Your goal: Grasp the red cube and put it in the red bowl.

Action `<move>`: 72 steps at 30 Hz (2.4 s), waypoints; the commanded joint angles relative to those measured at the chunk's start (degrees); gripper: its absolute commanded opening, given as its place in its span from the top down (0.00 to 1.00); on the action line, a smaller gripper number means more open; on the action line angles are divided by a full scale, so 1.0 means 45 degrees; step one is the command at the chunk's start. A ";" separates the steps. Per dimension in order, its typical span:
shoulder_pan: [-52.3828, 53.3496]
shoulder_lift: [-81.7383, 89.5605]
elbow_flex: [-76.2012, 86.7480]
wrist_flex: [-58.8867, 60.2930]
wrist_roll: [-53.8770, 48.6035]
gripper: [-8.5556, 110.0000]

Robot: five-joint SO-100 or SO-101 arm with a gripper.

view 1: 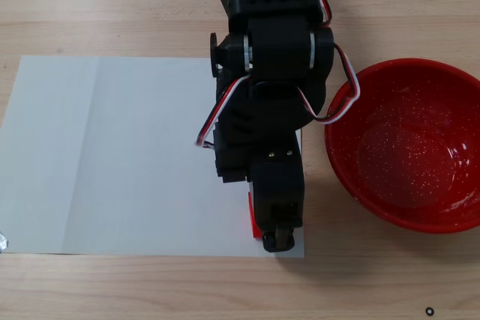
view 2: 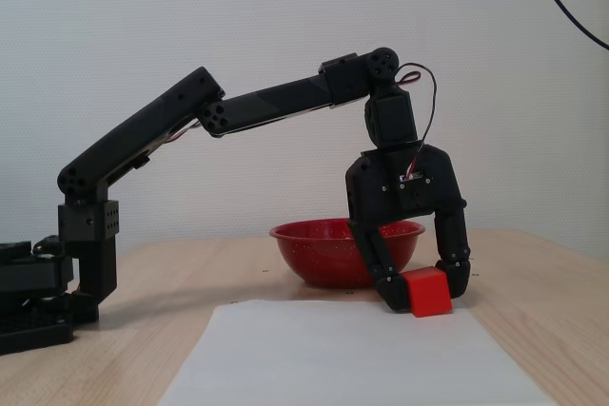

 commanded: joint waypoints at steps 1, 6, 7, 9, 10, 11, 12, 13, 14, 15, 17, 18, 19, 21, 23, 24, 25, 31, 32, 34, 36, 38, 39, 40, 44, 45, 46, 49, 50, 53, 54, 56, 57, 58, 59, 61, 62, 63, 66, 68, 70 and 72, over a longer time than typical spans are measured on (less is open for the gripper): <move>-0.0117 0.1797 -0.1523 0.0332 -0.0137 0.93; -0.0098 0.2227 -0.1660 0.0723 -0.0176 0.93; -0.0059 0.2383 -0.1641 0.0781 -0.0176 0.93; -0.0020 0.2793 -0.1426 0.0840 -0.0176 0.93; 0.0000 0.3027 -0.1250 0.0859 -0.0176 0.93; 0.0020 0.3301 -0.1035 0.0859 -0.0156 0.93; 0.0039 0.3555 -0.0820 0.0859 -0.0137 0.93; 0.0039 0.3848 -0.0566 0.0859 -0.0137 0.93; 0.0039 0.4160 -0.0254 0.0820 -0.0117 0.93; 0.0039 0.4453 0.0059 0.0781 -0.0098 0.93; 0.0039 0.5117 0.0742 0.0723 -0.0039 0.93; 0.0039 0.5449 0.1094 0.0645 -0.0039 0.93; 0.0039 0.5781 0.1504 0.0566 -0.0020 0.93; 0.0020 0.6484 0.2324 0.0352 0.0039 0.93; 0.0020 0.7148 0.3105 0.0176 0.0117 0.93; 0.0020 0.7480 0.3477 0.0117 0.0156 0.93; 0.0020 0.7812 0.3867 0.0039 0.0176 0.93; 0.0039 1.0117 0.6660 -0.0918 0.0547 0.93; 0.0039 1.0547 0.7207 -0.1152 0.0625 0.93; 0.0039 1.1367 0.8145 -0.1523 0.0723 0.93; 0.0078 1.1914 0.8711 -0.1602 0.0723 0.93; 0.0098 1.2285 0.9004 -0.1562 0.0625 0.93; 0.0117 1.2422 0.9121 -0.1582 0.0605 0.93; 0.0117 1.2500 0.9141 -0.1582 0.0547 0.93; 0.0449 1.2656 0.8770 -0.1699 0.0449 0.93; 0.0605 1.2676 0.8652 -0.1777 0.0430 0.93; 0.0781 1.2715 0.8535 -0.1875 0.0430 0.93; 0.1465 1.2656 0.8027 -0.2129 0.0391 0.93; 0.1719 1.2598 0.7871 -0.2227 0.0391 0.93; 0.2500 1.2402 0.7324 -0.2520 0.0293 0.93; 0.2773 1.2363 0.7246 -0.2656 0.0312 0.93; 0.3320 1.2227 0.7012 -0.2812 0.0254 0.93; 0.3574 1.2148 0.6895 -0.2871 0.0254 0.93; 0.3809 1.2090 0.6797 -0.2930 0.0215 0.93; 0.4082 1.2031 0.6758 -0.2988 0.0176 0.93; 0.4570 1.1875 0.6680 -0.3047 0.0078 0.93; 0.4785 1.1777 0.6660 -0.3105 0.0000 0.93; 0.5000 1.1699 0.6641 -0.3203 -0.0098 0.93; 0.5488 1.1250 0.6621 -0.3516 -0.0371 0.93; 0.5723 1.0898 0.6543 -0.3711 -0.0645 0.93; 0.5898 1.0430 0.6484 -0.3887 -0.0781 0.93; 0.5996 0.9941 0.6426 -0.4102 -0.0937 0.93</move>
